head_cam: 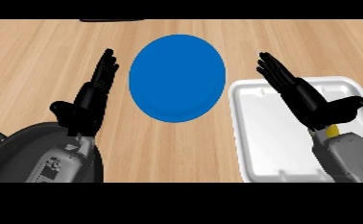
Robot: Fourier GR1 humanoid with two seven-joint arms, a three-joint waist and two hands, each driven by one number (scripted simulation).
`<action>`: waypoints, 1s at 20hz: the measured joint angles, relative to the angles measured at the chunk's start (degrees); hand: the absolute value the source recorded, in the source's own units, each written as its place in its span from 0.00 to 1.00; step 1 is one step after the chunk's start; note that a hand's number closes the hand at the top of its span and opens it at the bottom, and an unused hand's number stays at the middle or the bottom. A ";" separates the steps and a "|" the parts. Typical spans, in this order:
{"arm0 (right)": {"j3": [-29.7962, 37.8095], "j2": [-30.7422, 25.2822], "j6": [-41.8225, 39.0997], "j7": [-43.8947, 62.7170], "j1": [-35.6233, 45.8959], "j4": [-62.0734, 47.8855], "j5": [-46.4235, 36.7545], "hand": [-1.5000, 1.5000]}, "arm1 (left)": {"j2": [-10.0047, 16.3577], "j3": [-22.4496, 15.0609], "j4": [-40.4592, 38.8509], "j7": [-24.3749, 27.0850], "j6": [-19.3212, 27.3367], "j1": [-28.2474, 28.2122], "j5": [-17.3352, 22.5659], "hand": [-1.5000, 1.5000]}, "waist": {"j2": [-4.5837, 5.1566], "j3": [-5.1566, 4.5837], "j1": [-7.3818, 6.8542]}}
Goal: Pick the lemon from the tray and place it in the plate
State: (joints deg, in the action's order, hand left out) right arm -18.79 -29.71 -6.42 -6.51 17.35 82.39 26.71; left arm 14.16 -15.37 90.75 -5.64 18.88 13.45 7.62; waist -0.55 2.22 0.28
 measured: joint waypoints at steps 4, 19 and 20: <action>-0.89 2.45 1.34 -0.12 1.60 1.61 -2.50 1.00 | 3.81 2.52 0.91 -0.11 -2.68 1.20 -0.32 0.50 | 0.31 -1.40 -0.38; -2.50 6.89 28.86 -7.33 -9.52 0.20 -25.27 0.00 | 11.61 10.14 1.54 1.17 -11.28 1.09 4.09 0.50 | 0.42 -2.20 0.34; -1.51 6.95 29.18 -9.09 -10.74 0.98 -24.94 0.00 | 11.73 10.69 1.23 1.16 -11.98 1.15 4.49 0.50 | 0.42 -2.21 0.32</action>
State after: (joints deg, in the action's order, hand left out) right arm -20.30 -22.76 22.76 -15.60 6.61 83.37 1.77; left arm 25.89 -4.68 91.99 -4.48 6.89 14.60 12.10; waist -0.12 0.02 0.60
